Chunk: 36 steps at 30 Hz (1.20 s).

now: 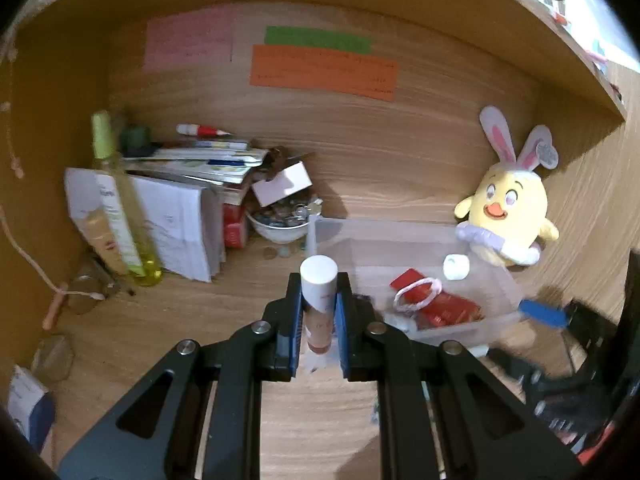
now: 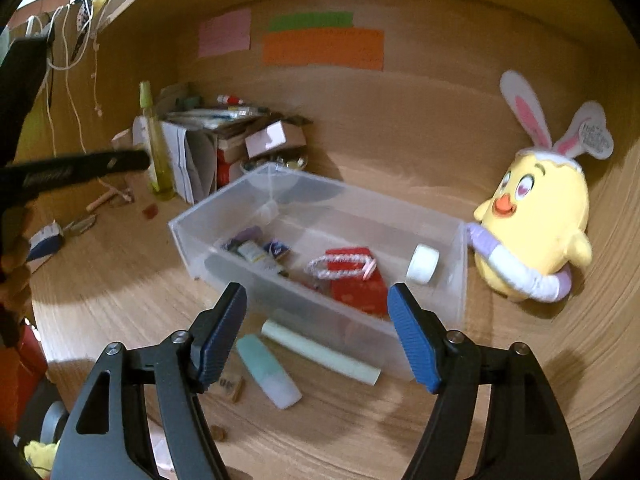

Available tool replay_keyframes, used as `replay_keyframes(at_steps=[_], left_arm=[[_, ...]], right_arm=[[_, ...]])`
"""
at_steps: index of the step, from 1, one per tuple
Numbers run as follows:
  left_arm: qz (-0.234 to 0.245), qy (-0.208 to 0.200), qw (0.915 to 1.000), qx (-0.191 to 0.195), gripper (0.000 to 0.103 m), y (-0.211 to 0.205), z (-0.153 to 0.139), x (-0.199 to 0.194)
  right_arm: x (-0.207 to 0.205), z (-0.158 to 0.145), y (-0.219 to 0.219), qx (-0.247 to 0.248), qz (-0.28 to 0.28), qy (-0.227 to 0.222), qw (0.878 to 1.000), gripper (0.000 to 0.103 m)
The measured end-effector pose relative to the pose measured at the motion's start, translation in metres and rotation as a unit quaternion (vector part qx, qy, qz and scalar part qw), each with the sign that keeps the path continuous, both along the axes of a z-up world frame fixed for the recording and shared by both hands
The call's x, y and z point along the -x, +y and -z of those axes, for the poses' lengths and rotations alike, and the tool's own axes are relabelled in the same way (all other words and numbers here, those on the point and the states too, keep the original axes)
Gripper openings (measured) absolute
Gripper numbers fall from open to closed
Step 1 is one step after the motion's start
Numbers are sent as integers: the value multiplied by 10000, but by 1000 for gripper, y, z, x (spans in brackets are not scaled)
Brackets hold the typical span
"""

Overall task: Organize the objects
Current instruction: 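Carry the white tube over the box and open the left tool, then grasp the mint green tube with the right tool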

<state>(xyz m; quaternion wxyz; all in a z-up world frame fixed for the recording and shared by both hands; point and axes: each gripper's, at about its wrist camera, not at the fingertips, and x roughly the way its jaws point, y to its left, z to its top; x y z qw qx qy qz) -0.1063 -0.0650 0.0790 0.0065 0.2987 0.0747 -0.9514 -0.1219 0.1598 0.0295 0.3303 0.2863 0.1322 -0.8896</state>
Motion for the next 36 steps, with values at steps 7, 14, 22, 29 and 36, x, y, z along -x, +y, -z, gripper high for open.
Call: replay_keyframes(at_steps=[7,14,22,29,36], left_arm=[[0,-210,9998,-35,14,5,12,35],[114,-490,9986,-190,14,7,31,52],[148,-648,9977,-166,14,10,42,56],[105,-697,9974,-150,24,8,42,48],[124,-427,9990,-103,51,6,29,23]], right_arm=[[-2,22,0,-137,-143,-270,9994,67],[4,52,-8,-339,-403,-802,9954,46],[-4,61,-20,-591,-628,-784,9932,42],[0,69,-27,-804,-606,-827,9915,35],[3,75,-30,-953,-636,-938,9890,26]])
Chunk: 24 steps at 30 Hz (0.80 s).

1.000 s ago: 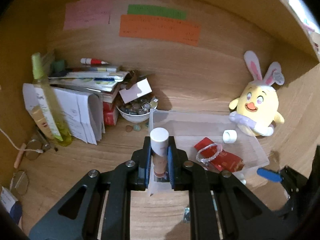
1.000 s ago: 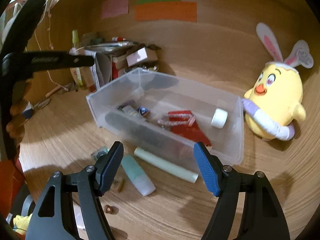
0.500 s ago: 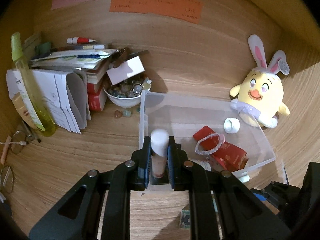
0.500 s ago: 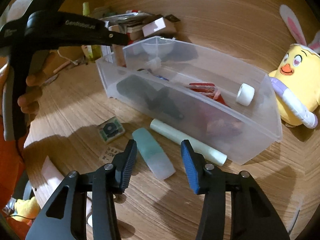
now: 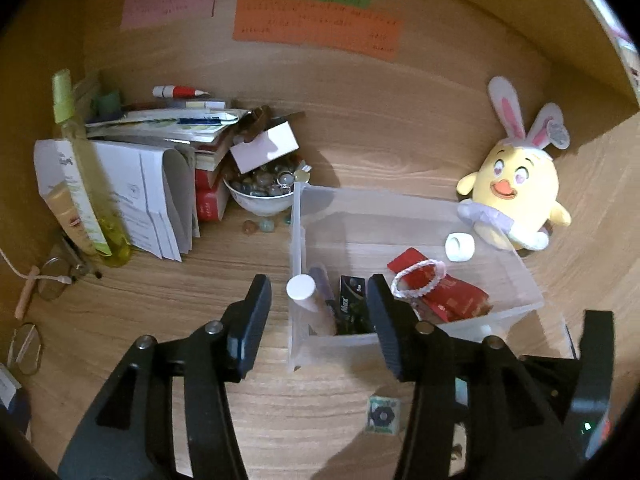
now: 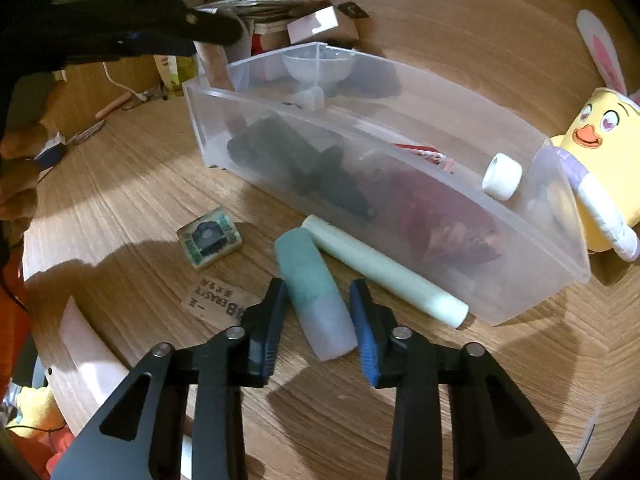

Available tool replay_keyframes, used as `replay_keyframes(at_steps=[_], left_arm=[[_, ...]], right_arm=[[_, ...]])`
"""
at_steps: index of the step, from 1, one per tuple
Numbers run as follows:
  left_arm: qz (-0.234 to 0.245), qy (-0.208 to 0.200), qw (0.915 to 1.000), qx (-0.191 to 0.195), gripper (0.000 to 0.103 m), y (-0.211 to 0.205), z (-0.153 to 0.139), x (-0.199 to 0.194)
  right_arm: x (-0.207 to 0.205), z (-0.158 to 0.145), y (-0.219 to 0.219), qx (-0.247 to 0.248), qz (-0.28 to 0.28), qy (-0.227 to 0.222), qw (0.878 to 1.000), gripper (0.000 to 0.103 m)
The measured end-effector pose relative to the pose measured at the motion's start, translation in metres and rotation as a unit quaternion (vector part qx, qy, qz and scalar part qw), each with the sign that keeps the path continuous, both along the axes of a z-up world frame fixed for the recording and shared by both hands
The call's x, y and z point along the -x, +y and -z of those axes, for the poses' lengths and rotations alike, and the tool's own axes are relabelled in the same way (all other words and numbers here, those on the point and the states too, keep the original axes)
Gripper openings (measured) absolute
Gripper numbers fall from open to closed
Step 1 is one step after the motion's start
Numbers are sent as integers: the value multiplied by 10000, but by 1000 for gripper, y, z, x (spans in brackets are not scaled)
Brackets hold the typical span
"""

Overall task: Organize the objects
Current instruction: 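Grasp the mint green tube with the right tool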

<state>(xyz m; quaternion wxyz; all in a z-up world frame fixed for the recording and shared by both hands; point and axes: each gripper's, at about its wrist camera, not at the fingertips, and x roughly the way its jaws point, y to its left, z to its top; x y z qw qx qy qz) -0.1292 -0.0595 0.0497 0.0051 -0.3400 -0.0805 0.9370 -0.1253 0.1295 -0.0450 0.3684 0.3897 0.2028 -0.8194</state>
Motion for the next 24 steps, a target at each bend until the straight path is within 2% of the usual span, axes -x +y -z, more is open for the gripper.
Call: replay_keyframes(at_steps=[5,8,16,24], left_arm=[[86,100,9999,-14,63,1,-8,-21],[163,126,9998,1,68,3,-9,-34],[318,-3,9992,227,74,10,1,-64],[528,-476,9971,260,74,19,37,-74]], right_arm=[[0,0,-1,66,-68,-91,9999,15],[-3,0,-3,-2,-67,12,10000,15],[-8,-2,5,-23,-11,58,10000,15],[-13,-6,26,62,201,71,9998,15]])
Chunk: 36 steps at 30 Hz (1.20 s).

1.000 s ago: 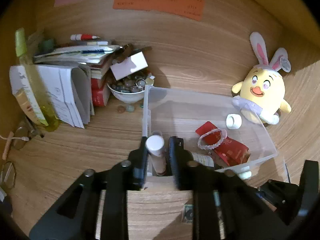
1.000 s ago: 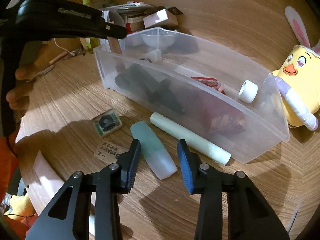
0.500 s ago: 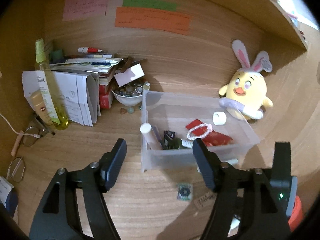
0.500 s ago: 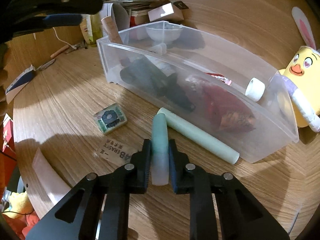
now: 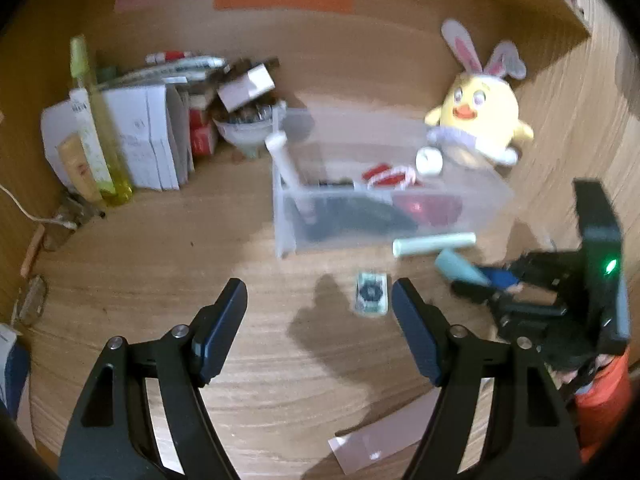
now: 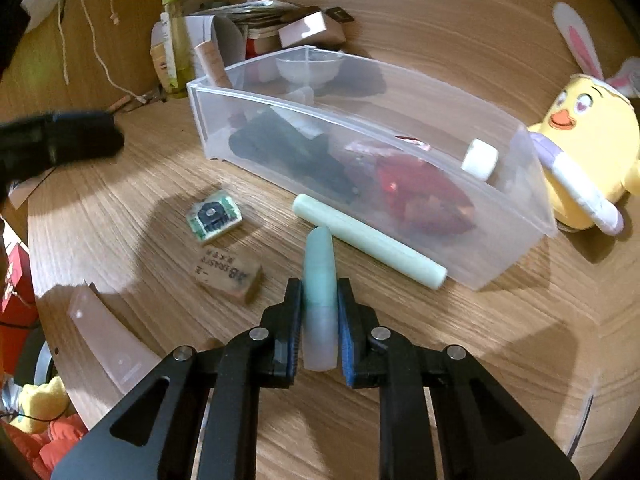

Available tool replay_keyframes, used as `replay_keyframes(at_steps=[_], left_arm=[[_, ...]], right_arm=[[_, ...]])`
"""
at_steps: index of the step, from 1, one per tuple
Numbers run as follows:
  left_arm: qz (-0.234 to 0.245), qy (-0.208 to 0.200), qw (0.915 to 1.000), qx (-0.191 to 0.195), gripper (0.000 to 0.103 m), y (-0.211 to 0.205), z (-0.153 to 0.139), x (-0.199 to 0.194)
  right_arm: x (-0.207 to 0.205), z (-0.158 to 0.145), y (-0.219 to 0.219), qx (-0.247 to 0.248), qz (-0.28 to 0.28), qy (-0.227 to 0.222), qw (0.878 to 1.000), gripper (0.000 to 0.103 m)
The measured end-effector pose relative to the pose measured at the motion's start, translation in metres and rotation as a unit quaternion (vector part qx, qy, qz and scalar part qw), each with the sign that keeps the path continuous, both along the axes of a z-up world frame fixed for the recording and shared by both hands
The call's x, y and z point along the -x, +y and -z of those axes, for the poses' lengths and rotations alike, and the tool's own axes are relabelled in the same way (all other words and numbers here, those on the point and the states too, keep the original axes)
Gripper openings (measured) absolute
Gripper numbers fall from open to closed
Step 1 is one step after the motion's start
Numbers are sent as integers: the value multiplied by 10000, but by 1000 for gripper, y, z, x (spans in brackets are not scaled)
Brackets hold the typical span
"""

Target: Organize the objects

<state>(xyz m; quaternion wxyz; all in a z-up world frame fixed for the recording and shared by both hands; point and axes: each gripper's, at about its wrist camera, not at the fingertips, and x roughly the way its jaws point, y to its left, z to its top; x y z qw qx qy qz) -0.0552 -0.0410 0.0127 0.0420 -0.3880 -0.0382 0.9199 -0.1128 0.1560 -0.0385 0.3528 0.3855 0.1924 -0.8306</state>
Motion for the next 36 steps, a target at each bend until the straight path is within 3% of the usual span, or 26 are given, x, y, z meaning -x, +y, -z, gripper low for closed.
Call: replay_keyframes(at_steps=[10,17,19,21,26,36], left_arm=[[210,-517,9984,-26,74,19,32,28],[393,-784,9961,-20,59,32,46,44],[390,-751,9964,6,56,33,46,46],[429,-810,9958,-6,44,35,48,48],[454,-719,9963,144,26,37,49,48],[314,-483,9983,76,24,30,38,38]], right_arm=[[-1,-5,19,270,173,-18,9995,15],[4,-6,26,381,270,-48,9989,15],[5,-6,28,411,286,-53,9987,15],[6,-7,29,450,298,-56,9985,15],[6,-11,31,529,315,-28,9981,15],[2,-23,30,694,300,79,9971,15]])
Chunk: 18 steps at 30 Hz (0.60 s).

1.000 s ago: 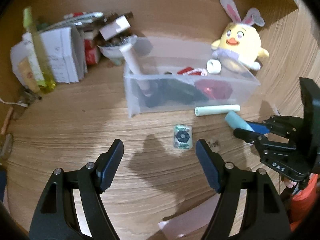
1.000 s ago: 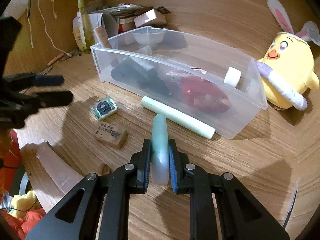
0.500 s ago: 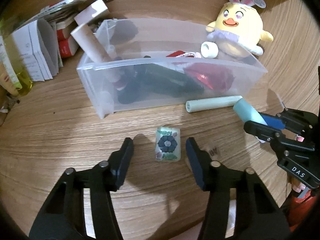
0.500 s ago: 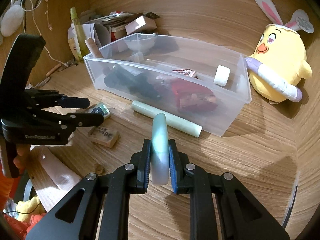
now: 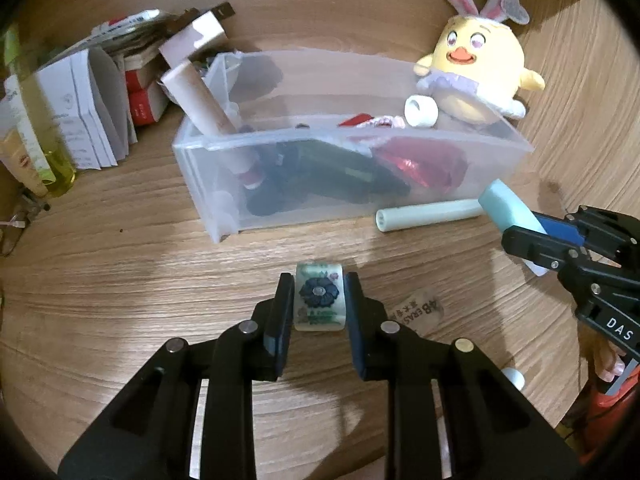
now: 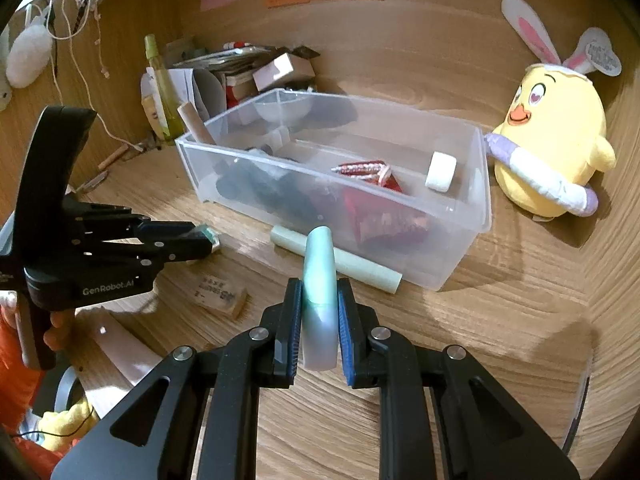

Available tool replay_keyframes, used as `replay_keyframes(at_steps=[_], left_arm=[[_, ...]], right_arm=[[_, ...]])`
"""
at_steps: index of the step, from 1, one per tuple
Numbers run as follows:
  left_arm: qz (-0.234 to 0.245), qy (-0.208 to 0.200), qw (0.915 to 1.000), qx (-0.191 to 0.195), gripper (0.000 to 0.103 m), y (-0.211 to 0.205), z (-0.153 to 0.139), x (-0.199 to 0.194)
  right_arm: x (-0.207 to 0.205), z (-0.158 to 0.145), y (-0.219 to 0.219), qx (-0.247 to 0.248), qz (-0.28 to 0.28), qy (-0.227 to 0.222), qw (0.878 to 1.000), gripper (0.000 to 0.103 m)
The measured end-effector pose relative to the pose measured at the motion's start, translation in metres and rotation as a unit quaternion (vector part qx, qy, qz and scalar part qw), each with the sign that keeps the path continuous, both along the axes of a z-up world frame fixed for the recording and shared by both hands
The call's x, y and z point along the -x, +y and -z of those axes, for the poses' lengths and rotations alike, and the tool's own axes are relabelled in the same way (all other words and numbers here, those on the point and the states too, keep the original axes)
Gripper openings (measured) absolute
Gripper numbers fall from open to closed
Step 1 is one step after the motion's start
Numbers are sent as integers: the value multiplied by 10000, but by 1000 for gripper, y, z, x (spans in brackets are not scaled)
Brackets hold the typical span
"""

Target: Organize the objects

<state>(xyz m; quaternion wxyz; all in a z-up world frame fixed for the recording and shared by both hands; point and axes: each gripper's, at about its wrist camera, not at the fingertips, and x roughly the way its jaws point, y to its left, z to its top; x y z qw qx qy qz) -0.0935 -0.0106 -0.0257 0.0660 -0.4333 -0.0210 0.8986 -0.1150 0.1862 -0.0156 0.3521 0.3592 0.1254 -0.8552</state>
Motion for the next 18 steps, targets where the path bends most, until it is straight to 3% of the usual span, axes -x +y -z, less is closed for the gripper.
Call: replay_keyframes(at_steps=[8,18], left_arm=[[-78,436,9989,122,24,2,-22,-11],[-177,914,9956,-60,24,-1,-57,-16]], right_arm=[[-5,-15,-2,139,-7,161,9998,15],[-3,-33,-3,345,38,370,9987,15]])
